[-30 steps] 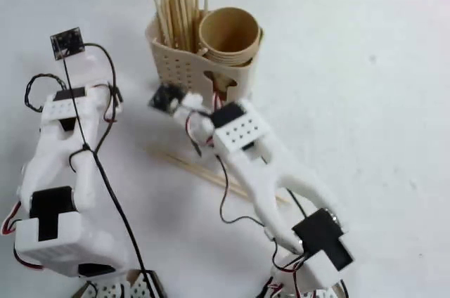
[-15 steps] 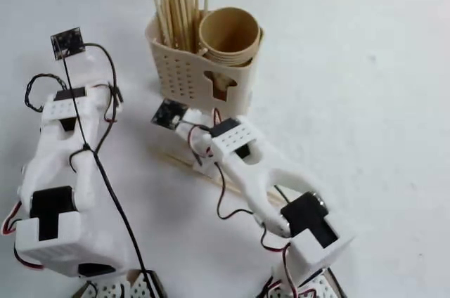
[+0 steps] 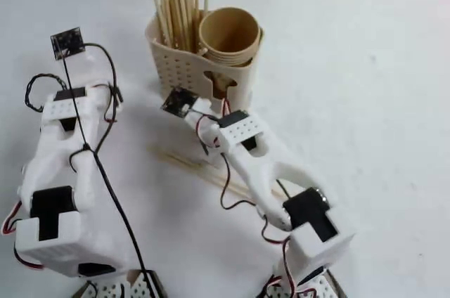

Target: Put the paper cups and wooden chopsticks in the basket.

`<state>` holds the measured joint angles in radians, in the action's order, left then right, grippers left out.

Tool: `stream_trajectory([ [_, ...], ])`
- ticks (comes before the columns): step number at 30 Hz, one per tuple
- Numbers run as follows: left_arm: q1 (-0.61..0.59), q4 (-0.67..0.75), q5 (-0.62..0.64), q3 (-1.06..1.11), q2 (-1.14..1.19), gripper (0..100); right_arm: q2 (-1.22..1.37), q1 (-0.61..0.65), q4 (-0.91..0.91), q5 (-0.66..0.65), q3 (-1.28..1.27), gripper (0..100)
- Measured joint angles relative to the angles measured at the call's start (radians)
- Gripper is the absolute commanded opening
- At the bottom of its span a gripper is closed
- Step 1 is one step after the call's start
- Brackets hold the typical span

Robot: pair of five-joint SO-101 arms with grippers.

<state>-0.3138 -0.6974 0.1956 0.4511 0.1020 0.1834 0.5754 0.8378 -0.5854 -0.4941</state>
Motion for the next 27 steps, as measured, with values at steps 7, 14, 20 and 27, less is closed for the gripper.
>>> stream_trajectory([
  [7, 0.0, 0.0, 0.0, 0.0, 0.0, 17, -0.272, 0.011, 0.138, 0.083, -0.012, 1.6],
  [14, 0.0, 0.0, 0.0, 0.0, 0.0, 17, -0.674, 0.109, 0.238, 0.157, 0.068, 1.6],
  [20, 0.0, 0.0, 0.0, 0.0, 0.0, 17, -0.721, 0.14, 0.224, 0.262, 0.397, 1.6],
  [27, 0.0, 0.0, 0.0, 0.0, 0.0, 17, -0.465, 0.138, 0.037, 0.282, 0.824, 1.7],
])
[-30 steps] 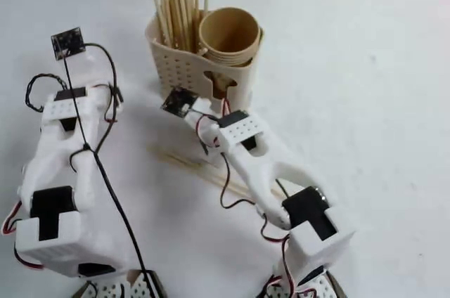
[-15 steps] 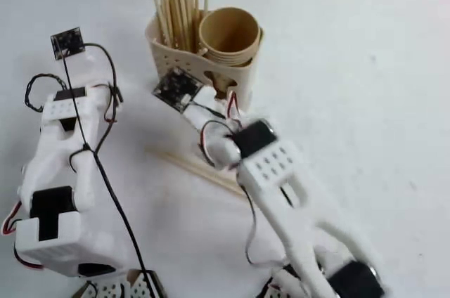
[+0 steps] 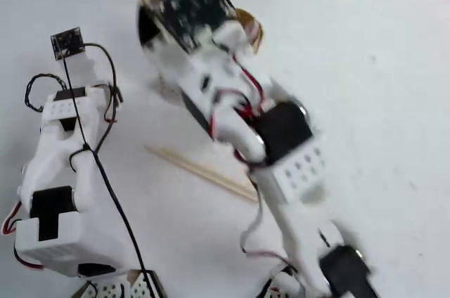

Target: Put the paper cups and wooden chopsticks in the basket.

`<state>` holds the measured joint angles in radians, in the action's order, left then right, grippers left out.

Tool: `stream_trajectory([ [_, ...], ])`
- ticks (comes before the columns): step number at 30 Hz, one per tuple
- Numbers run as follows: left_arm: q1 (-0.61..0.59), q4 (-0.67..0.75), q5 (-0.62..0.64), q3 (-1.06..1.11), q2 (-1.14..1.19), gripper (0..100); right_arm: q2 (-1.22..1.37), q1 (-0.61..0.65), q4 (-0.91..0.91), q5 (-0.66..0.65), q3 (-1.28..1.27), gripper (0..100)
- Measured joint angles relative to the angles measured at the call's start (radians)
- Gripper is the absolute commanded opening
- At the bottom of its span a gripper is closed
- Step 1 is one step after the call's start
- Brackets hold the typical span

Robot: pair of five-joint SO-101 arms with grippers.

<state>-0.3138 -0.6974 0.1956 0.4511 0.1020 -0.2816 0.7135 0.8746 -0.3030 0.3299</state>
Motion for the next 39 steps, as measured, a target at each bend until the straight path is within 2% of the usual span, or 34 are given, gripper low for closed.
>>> stream_trajectory([
  [4, 0.0, 0.0, 0.0, 0.0, 0.0, 17, 0.206, -0.011, -0.144, 0.0, 0.204, 1.7],
  [9, 0.0, 0.0, 0.0, 0.0, 0.0, 17, 0.408, -0.071, -0.172, 0.0, 0.42, 1.8],
  [14, 0.0, 0.0, 0.0, 0.0, 0.0, 17, 0.529, -0.109, -0.118, 0.0, 0.485, 2.1],
  [20, 0.0, 0.0, 0.0, 0.0, 0.0, 17, 0.591, -0.129, -0.018, 0.0, 0.485, 18.2],
  [23, 0.0, 0.0, 0.0, 0.0, 0.0, 17, 0.592, -0.127, 0.04, 0.0, 0.486, 19.3],
  [28, 0.0, 0.0, 0.0, 0.0, 0.0, 17, 0.583, -0.129, 0.219, 0.0, 0.497, 19.1],
  [35, 0.0, 0.0, 0.0, 0.0, 0.0, 17, 0.476, -0.127, 0.695, 0.0, 0.499, 19.0],
  [39, 0.0, 0.0, 0.0, 0.0, 0.0, 17, 0.436, -0.121, 0.832, -0.091, 0.457, 17.0],
])
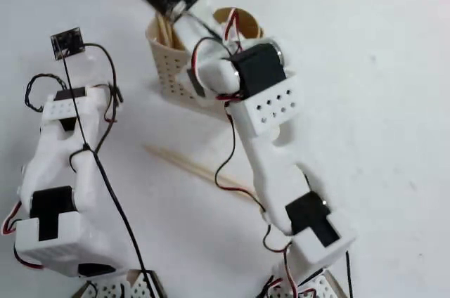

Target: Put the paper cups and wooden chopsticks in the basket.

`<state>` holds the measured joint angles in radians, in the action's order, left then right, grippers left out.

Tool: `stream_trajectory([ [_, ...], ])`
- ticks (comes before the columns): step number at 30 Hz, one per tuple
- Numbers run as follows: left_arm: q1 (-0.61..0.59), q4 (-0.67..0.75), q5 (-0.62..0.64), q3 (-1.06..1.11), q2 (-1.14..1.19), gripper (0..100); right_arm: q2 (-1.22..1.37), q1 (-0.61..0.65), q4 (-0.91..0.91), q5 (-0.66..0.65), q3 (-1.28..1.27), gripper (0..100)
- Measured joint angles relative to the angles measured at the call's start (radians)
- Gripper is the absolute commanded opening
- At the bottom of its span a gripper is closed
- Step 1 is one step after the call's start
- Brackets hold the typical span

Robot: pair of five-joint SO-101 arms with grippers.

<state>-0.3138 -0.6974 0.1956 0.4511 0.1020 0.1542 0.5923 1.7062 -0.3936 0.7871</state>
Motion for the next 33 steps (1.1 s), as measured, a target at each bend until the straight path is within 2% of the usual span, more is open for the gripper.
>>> stream_trajectory([
  [5, 0.0, 0.0, 0.0, 0.0, 0.0, 17, -0.04, 0.057, 0.0, -0.107, -0.313, 15.2],
  [7, 0.0, 0.0, 0.0, 0.0, 0.0, 17, -0.049, 0.087, -0.055, -0.143, -0.479, 15.2],
  [13, 0.0, 0.0, 0.0, 0.0, 0.0, 17, -0.091, 0.1, -0.405, -0.213, -0.979, 15.7],
  [18, 0.0, 0.0, 0.0, 0.0, 0.0, 17, -0.112, 0.1, -0.709, -0.256, -1.298, 20.0],
  [23, 0.0, 0.0, 0.0, 0.0, 0.0, 17, -0.118, 0.098, -0.852, -0.256, -1.404, 20.1],
  [25, 0.0, 0.0, 0.0, 0.0, 0.0, 17, -0.12, 0.097, -0.861, -0.256, -1.412, 19.9],
  [29, 0.0, 0.0, 0.0, 0.0, 0.0, 17, -0.12, 0.072, -0.882, -0.256, -1.416, 12.4],
  [33, 0.0, 0.0, 0.0, 0.0, 0.0, 17, -0.117, 0.044, -0.898, -0.256, -1.416, 10.8],
])
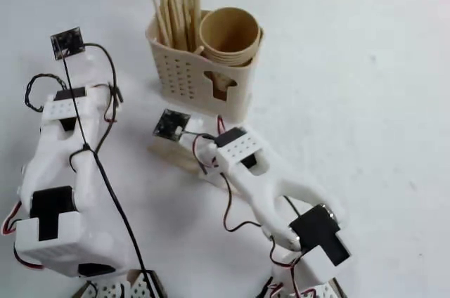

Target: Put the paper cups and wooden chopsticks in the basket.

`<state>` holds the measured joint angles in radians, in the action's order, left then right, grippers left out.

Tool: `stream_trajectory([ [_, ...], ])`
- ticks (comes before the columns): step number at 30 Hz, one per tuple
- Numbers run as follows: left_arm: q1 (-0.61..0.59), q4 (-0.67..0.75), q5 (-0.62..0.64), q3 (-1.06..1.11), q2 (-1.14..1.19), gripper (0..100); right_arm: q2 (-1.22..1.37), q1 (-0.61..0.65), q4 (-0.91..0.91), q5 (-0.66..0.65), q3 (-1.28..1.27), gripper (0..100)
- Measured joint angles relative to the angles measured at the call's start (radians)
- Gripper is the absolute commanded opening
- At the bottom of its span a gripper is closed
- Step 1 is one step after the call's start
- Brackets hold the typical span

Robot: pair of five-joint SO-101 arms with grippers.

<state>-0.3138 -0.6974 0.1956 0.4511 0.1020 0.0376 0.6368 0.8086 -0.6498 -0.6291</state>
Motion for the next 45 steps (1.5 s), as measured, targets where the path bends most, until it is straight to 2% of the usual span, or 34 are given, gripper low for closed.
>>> stream_trajectory([
  [6, 0.0, 0.0, 0.0, 0.0, 0.0, 17, 0.044, -0.012, -0.032, 0.0, 0.009, 1.0],
  [8, 0.0, 0.0, 0.0, 0.0, 0.0, 17, 0.044, -0.017, -0.038, 0.006, 0.021, 1.8],
  [11, 0.0, 0.0, 0.0, 0.0, 0.0, 17, -0.003, -0.037, 0.009, 0.083, 0.023, 1.6],
  [16, 0.0, 0.0, 0.0, 0.0, 0.0, 17, -0.222, -0.074, 0.107, 0.175, 0.023, 1.6],
  [21, 0.0, 0.0, 0.0, 0.0, 0.0, 17, -0.499, -0.046, 0.209, 0.221, 0.051, 1.6],
  [24, 0.0, 0.0, 0.0, 0.0, 0.0, 17, -0.624, 0.002, 0.259, 0.242, 0.135, 1.6],
  [28, 0.0, 0.0, 0.0, 0.0, 0.0, 17, -0.657, 0.028, 0.273, 0.298, 0.345, 1.6],
  [34, 0.0, 0.0, 0.0, 0.0, 0.0, 17, -0.494, 0.029, 0.195, 0.347, 0.732, 1.6],
  [45, 0.0, 0.0, 0.0, 0.0, 0.0, 17, 0.103, 0.028, -0.081, 0.313, 1.386, 2.1],
])
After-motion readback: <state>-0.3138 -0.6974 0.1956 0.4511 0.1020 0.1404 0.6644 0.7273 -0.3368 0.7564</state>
